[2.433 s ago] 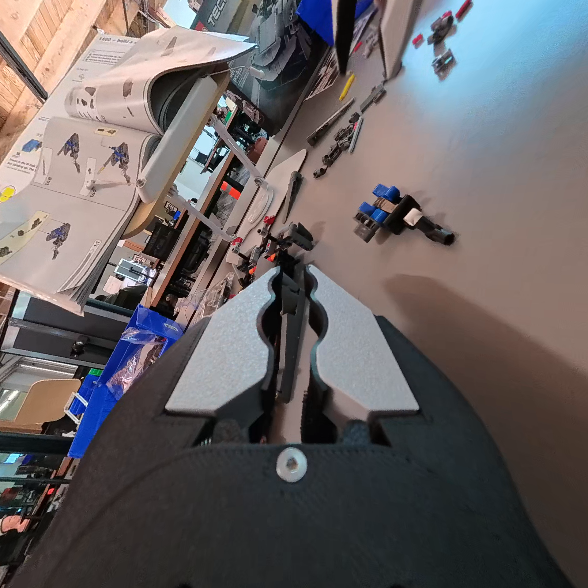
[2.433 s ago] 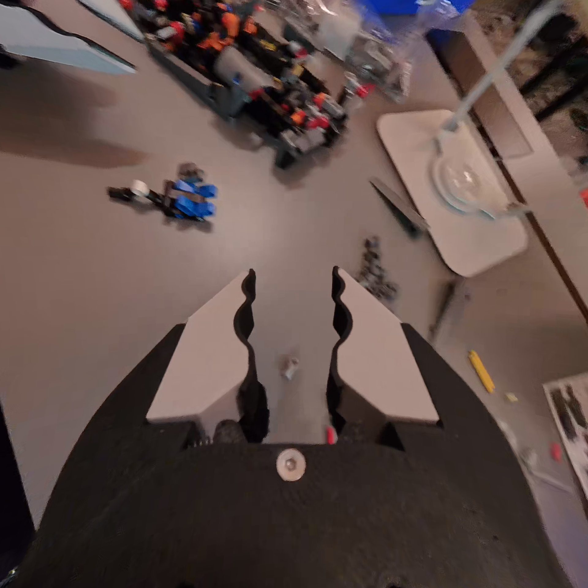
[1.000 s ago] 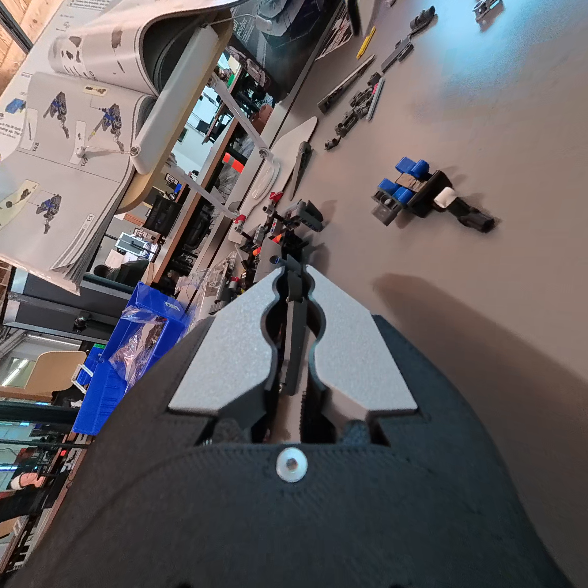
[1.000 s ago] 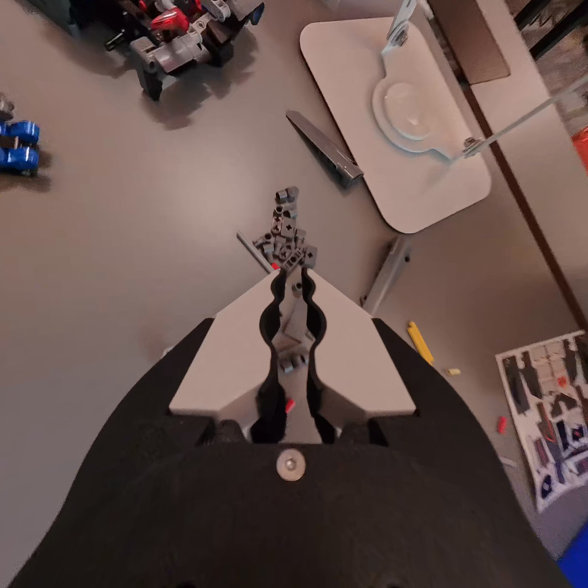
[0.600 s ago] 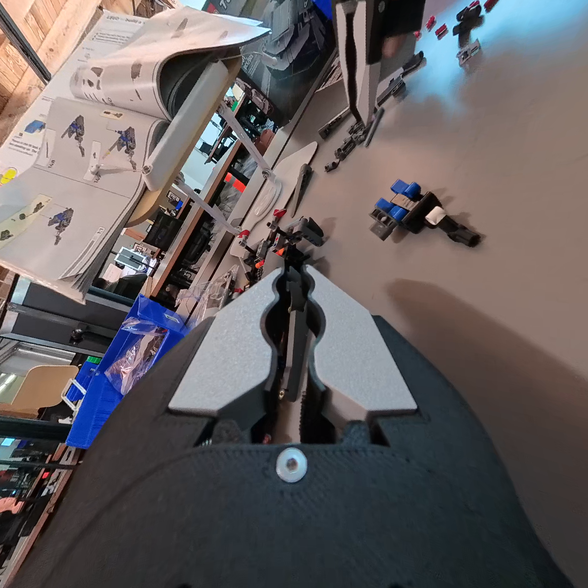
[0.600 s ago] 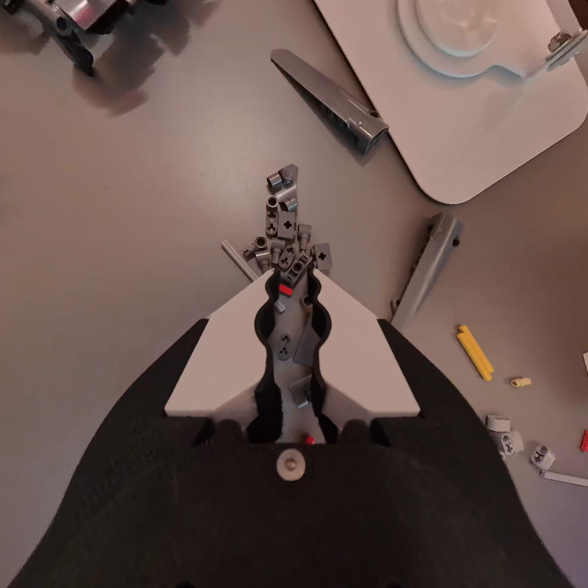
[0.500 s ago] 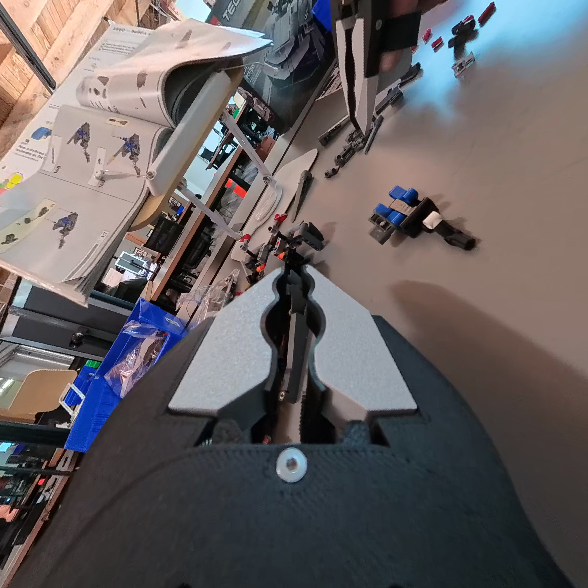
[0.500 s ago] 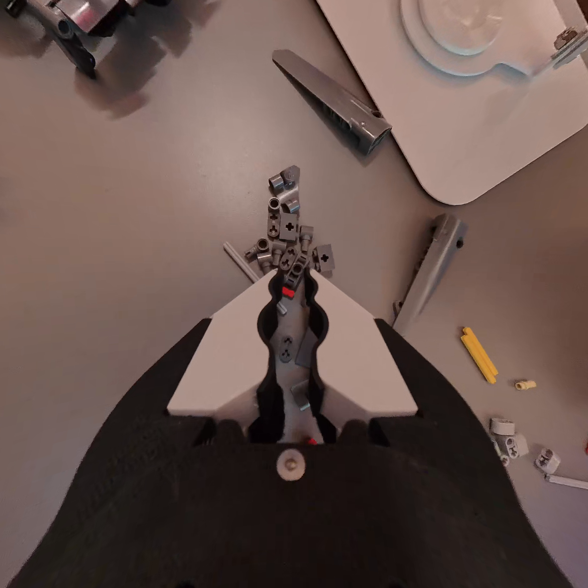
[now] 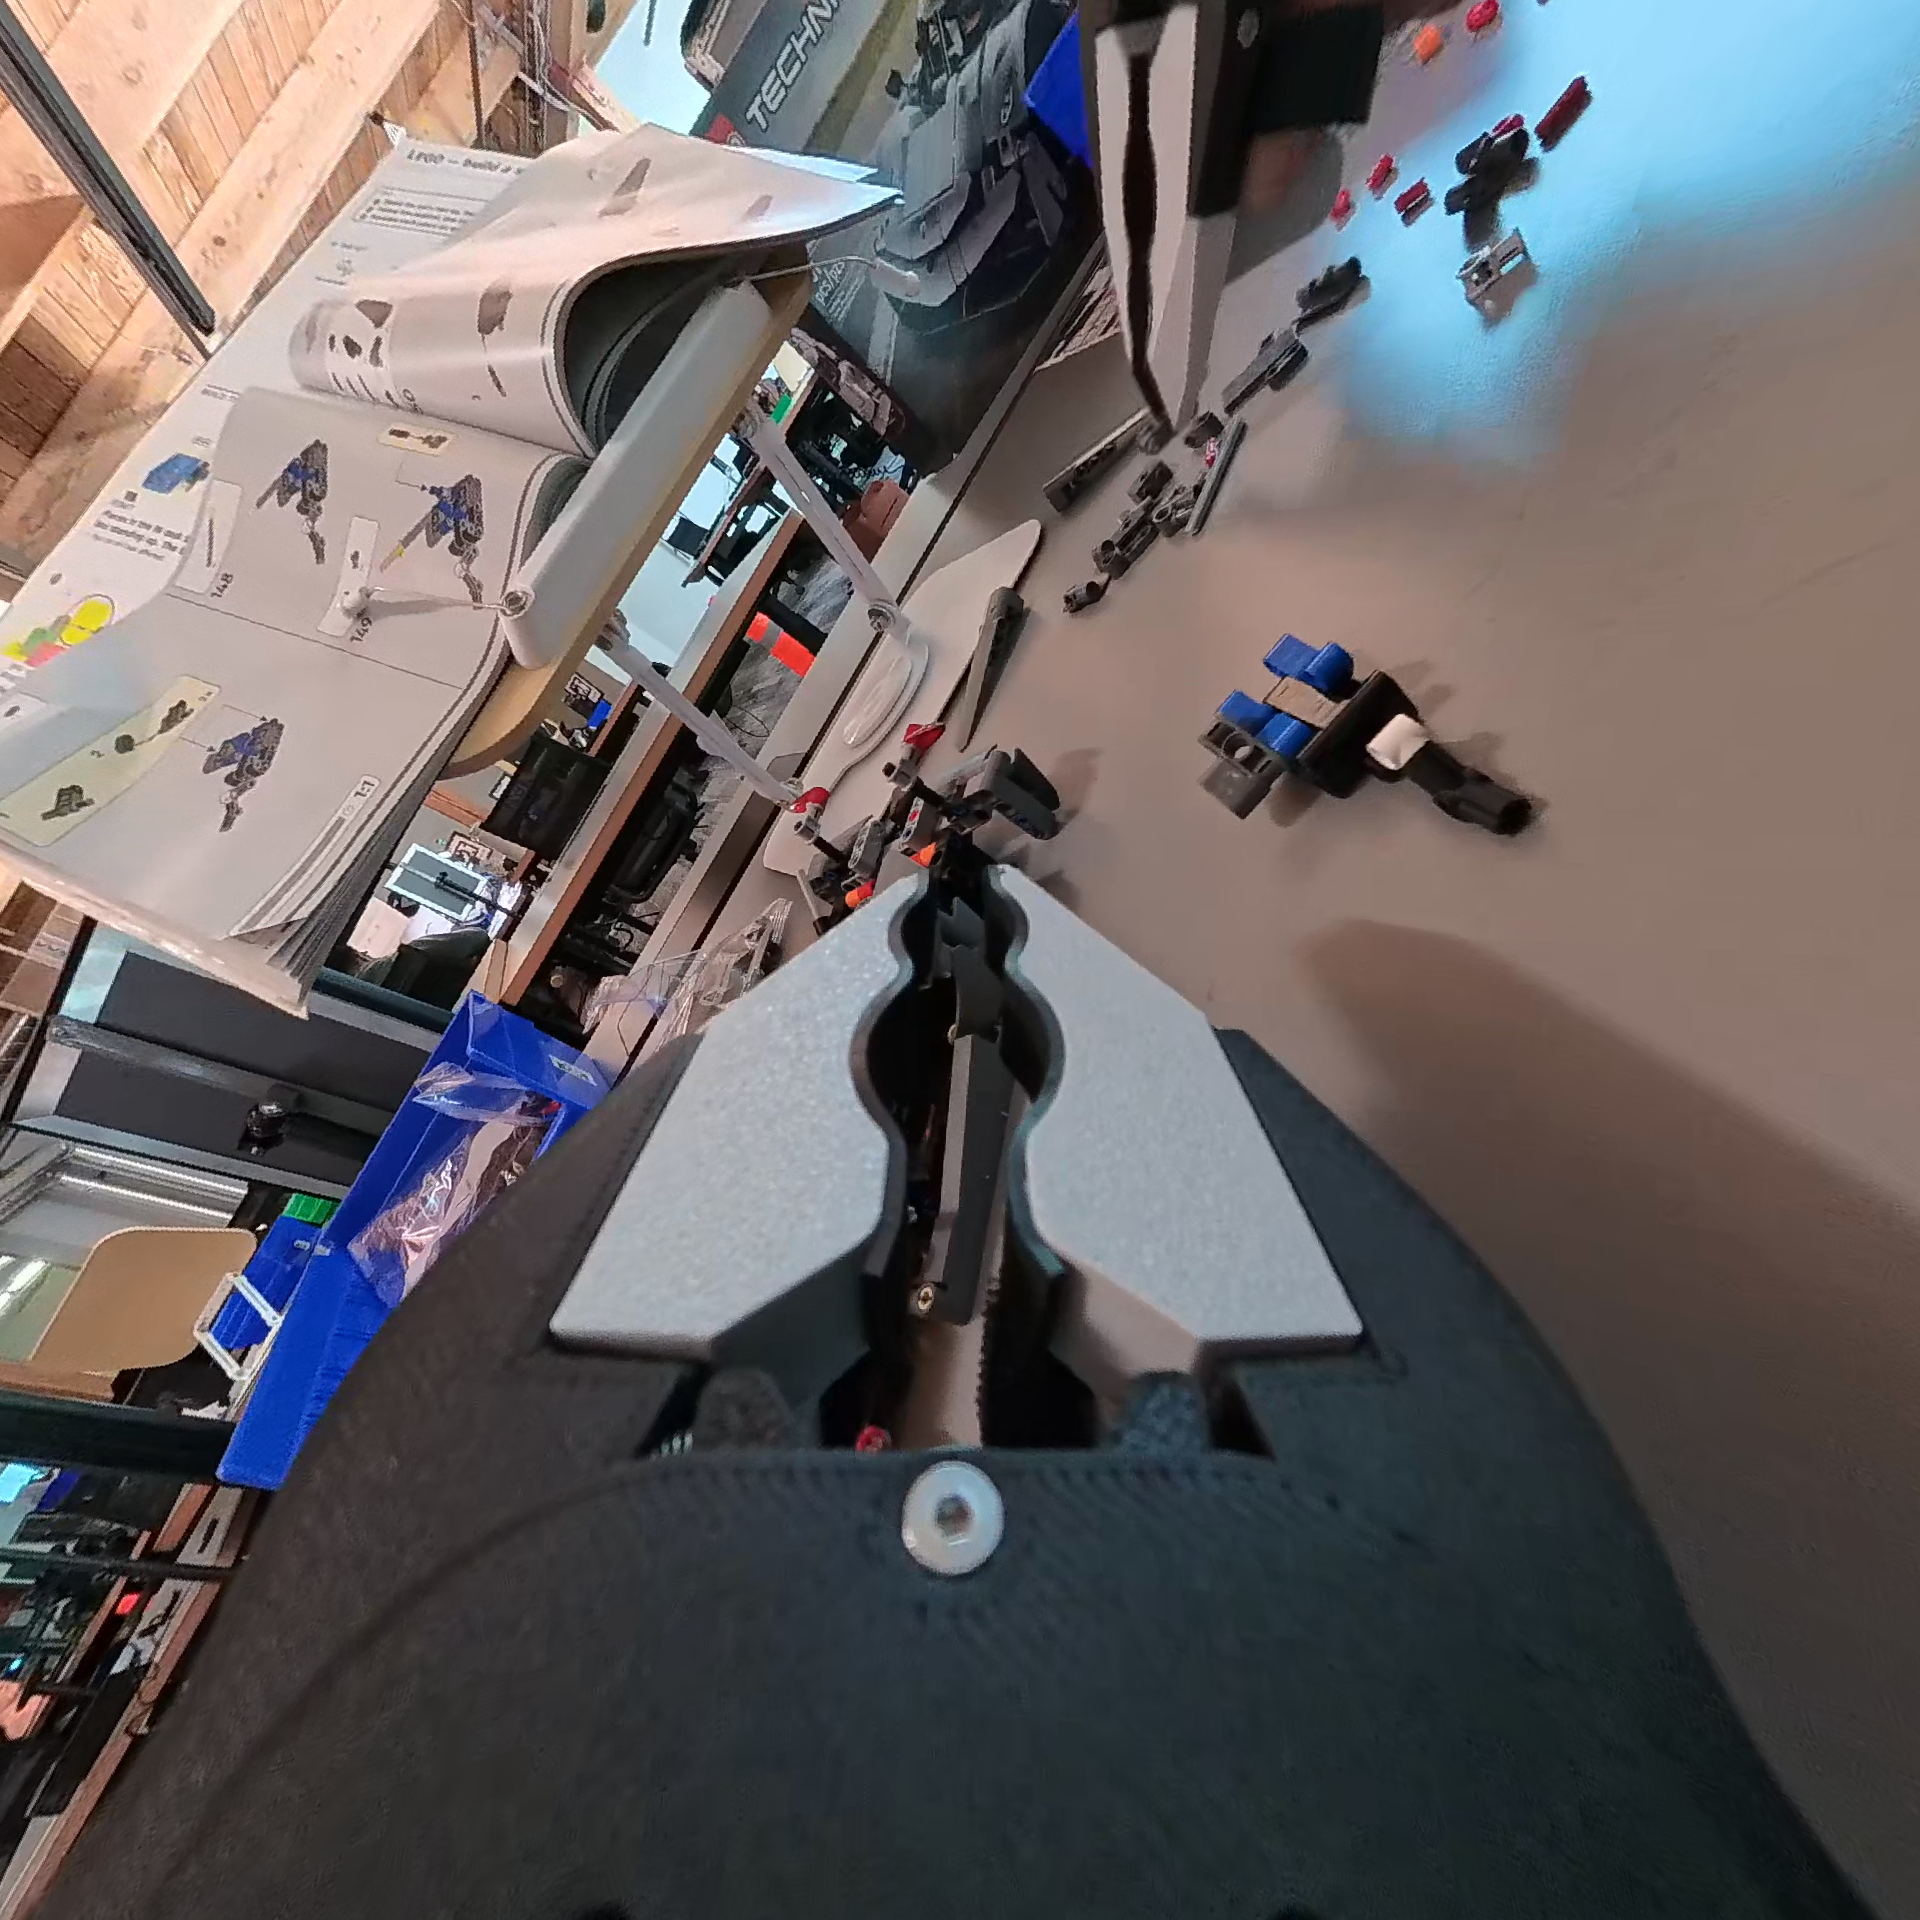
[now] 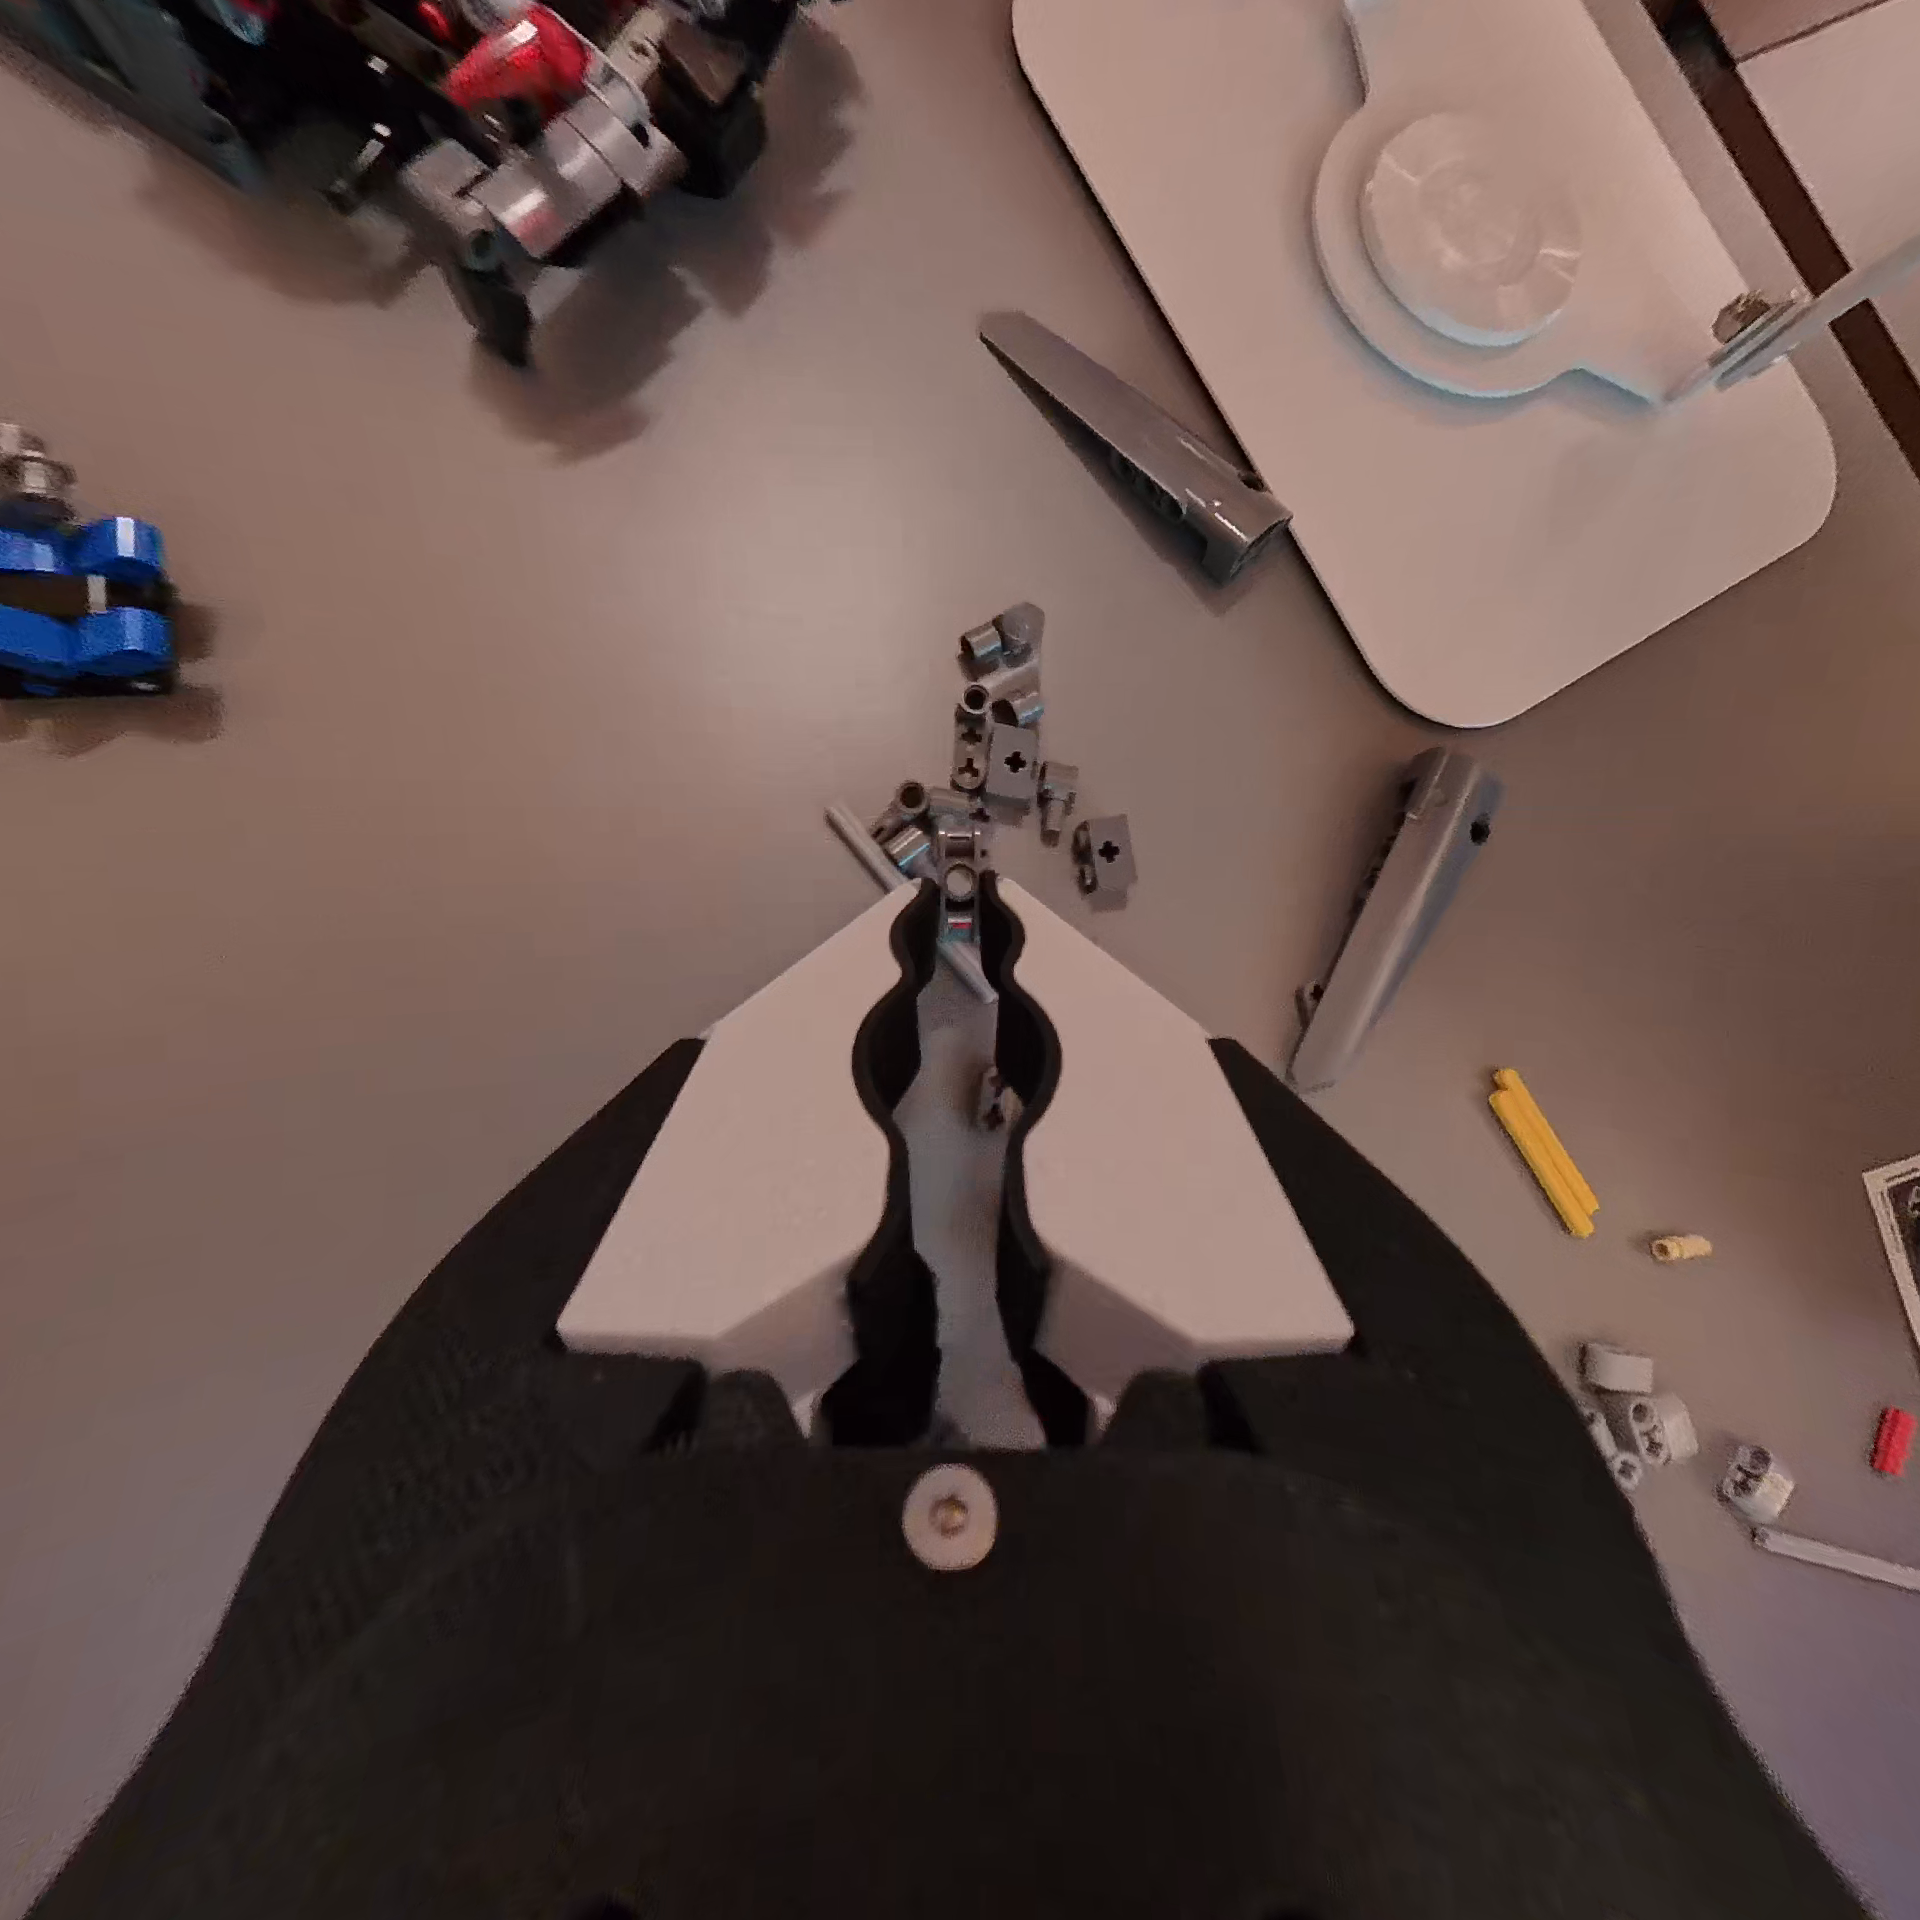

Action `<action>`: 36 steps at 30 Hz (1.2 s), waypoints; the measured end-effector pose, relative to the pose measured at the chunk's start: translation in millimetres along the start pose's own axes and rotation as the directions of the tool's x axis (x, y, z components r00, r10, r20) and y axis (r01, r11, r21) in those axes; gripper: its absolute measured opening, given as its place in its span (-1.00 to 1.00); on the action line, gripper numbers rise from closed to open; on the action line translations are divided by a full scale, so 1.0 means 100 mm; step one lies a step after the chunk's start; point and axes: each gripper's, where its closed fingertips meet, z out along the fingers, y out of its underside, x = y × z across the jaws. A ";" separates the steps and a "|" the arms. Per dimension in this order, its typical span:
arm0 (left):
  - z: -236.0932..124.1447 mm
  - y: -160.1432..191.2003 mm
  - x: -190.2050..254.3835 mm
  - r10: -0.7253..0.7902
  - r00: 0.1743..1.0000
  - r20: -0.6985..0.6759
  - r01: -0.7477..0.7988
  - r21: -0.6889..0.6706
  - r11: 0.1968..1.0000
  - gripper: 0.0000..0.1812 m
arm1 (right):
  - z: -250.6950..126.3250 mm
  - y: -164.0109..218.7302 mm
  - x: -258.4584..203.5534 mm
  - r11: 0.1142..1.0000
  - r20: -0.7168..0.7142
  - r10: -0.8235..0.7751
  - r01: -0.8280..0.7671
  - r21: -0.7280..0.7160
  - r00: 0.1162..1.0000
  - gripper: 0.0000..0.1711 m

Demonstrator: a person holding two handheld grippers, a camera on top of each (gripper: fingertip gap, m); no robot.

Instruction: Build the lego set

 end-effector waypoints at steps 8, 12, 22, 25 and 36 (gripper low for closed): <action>0.02 0.01 0.02 0.008 1.000 -0.004 -0.008 -0.011 1.000 -0.94 | -0.43 -0.02 -0.72 0.997 0.148 -0.024 0.013 0.078 0.989 -0.95; 0.03 0.01 0.04 0.011 1.000 -0.011 -0.011 -0.014 1.000 -0.94 | -0.42 0.09 -1.26 0.998 0.266 -0.047 0.032 0.059 0.963 -0.95; 0.03 0.04 0.06 0.018 1.000 -0.017 -0.019 -0.028 0.999 -0.94 | -0.18 0.20 -1.39 0.992 0.146 -0.126 0.129 -0.013 0.981 -0.69; 0.02 0.03 0.06 0.020 1.000 -0.017 -0.021 -0.025 0.999 -0.94 | -0.28 0.15 -1.41 0.989 0.142 -0.146 0.146 0.005 0.979 -0.73; 0.02 0.02 0.08 0.028 0.999 -0.020 -0.029 -0.020 0.999 -0.94 | -0.30 0.14 -1.45 0.971 0.039 -0.238 0.239 -0.008 0.970 -0.83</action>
